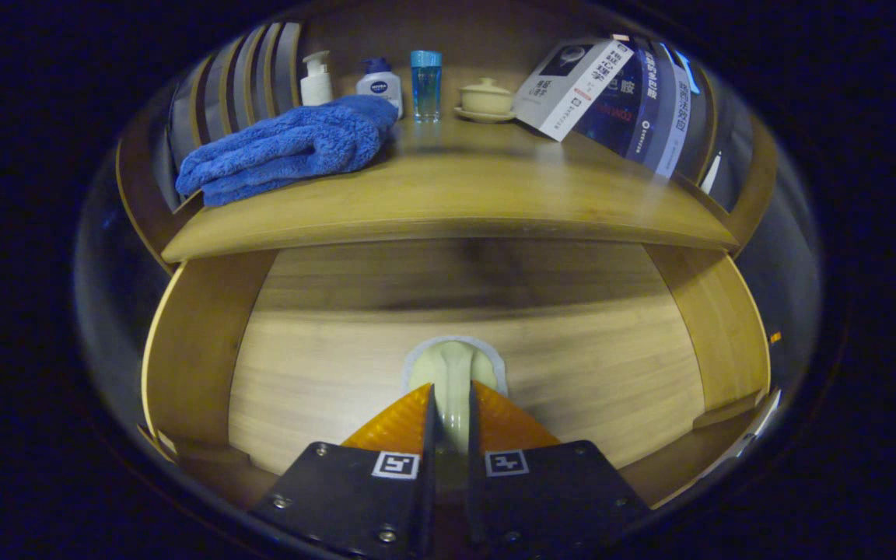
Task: Pull open the drawer, take out the items inside it, and place them on the countertop above the cabinet.
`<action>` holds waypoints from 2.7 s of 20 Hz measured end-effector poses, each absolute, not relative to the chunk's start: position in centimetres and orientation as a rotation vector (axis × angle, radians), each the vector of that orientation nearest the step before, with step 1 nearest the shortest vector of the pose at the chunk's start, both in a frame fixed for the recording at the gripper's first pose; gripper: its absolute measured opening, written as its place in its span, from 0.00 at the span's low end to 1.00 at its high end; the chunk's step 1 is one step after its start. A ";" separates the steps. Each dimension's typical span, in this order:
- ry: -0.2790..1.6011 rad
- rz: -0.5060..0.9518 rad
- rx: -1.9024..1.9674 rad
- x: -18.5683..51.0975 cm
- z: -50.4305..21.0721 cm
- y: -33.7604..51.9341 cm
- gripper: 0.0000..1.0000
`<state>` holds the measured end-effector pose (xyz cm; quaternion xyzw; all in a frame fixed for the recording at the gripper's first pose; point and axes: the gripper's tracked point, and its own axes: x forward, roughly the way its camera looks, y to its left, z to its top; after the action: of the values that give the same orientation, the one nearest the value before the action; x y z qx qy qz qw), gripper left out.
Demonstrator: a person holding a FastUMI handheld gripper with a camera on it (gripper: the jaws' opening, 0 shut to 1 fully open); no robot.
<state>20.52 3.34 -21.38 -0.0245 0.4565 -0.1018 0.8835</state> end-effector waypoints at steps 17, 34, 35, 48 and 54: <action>0.693 -0.227 -0.049 21.1 -9.7 3.0 0.16; 0.614 -0.188 0.001 33.2 -5.8 -1.1 0.16; 0.615 -0.186 0.006 33.8 -5.9 -1.4 0.16; 0.629 -0.124 0.013 38.7 -7.6 -2.4 0.16; 0.657 -0.132 0.023 39.0 -8.4 -3.1 0.21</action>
<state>38.96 -3.13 -8.39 0.0112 0.3223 -0.0646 0.9444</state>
